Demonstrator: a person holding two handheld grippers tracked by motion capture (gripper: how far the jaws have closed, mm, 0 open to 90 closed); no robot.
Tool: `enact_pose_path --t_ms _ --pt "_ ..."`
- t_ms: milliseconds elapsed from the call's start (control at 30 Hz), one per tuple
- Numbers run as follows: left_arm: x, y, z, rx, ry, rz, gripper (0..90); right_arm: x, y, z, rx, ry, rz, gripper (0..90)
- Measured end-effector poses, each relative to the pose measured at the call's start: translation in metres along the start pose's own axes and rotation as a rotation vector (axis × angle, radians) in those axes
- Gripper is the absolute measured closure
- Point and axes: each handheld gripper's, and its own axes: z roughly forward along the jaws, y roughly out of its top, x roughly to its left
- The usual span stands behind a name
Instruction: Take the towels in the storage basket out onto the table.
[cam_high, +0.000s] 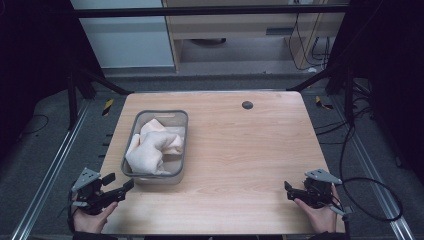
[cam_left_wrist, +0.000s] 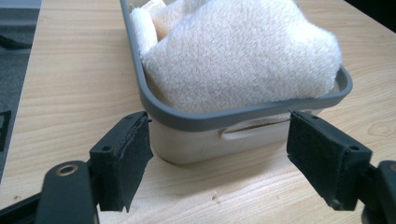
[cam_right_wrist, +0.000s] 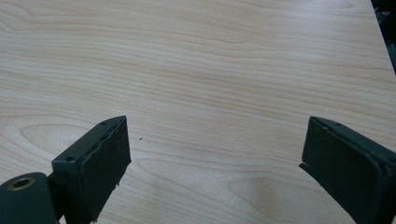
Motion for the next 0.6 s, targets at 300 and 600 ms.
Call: enact_pose_path --t_ms 300,600 --pt "-0.002 0.017 -0.008 -0.025 -0.029 0.007 21.9 0.001 0.0 0.001 0.007 0.002 -0.004 7.7" --pt "-0.004 0.029 -0.011 -0.017 -0.048 0.019 21.9 0.001 0.0 0.001 0.012 0.003 -0.001 7.6"
